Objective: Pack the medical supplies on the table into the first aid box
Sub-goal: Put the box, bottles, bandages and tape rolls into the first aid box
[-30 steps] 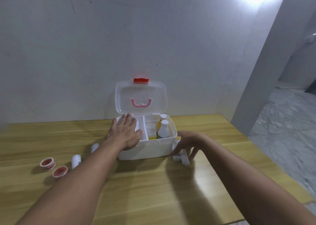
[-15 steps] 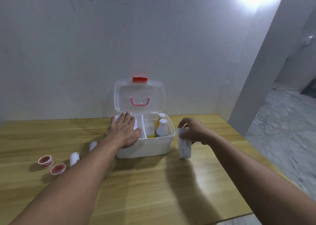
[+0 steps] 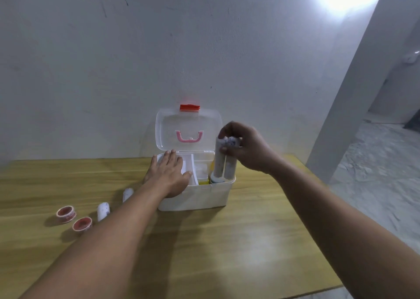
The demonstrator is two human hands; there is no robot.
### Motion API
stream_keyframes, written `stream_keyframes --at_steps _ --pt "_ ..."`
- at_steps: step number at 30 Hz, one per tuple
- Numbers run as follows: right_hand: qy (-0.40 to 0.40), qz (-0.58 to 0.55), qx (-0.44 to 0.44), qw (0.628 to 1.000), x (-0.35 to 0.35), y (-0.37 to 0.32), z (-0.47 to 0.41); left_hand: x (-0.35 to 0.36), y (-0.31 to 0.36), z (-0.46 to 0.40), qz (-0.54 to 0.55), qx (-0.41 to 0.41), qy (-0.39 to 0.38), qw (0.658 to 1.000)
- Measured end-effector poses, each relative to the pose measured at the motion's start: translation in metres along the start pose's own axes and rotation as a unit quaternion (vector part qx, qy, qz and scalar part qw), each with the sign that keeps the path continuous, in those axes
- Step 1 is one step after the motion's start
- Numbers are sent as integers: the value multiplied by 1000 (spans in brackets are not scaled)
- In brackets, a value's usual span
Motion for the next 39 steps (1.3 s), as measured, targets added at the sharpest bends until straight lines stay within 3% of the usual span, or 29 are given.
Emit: stream_keyframes --at_steps 5,12,17,20,25,30,39 --pt "-33 10 -24 999 31 2 -2 -1 0 1 6 -4 0 1000" --pt "-6 3 -39 999 36 8 -9 1 0 1 9 -1 7 1000" --pt "-68 36 -29 997 46 13 -4 0 0 2 -2 4 8 1000" --pt "-63 53 -23 996 49 21 2 -1 0 3 4 5 10 1000" --pt "-48 186 -31 981 42 26 12 -1 1 3 4 4 6 1000" --pt "-79 225 -18 971 41 30 11 -2 1 2 0 2 0 1000" --pt "-124 305 -71 942 45 19 17 -2 1 2 -3 3 2 1000"
Point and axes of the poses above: each hand's wrist, its own z-axis away from the middle knuckle, its own x-axis out of the palm, y = z × x, the point moved 2 cm from there along -z, towards the middle knuckle, and after that the axes turned 6 degrees about z, right-handed, at the moved point
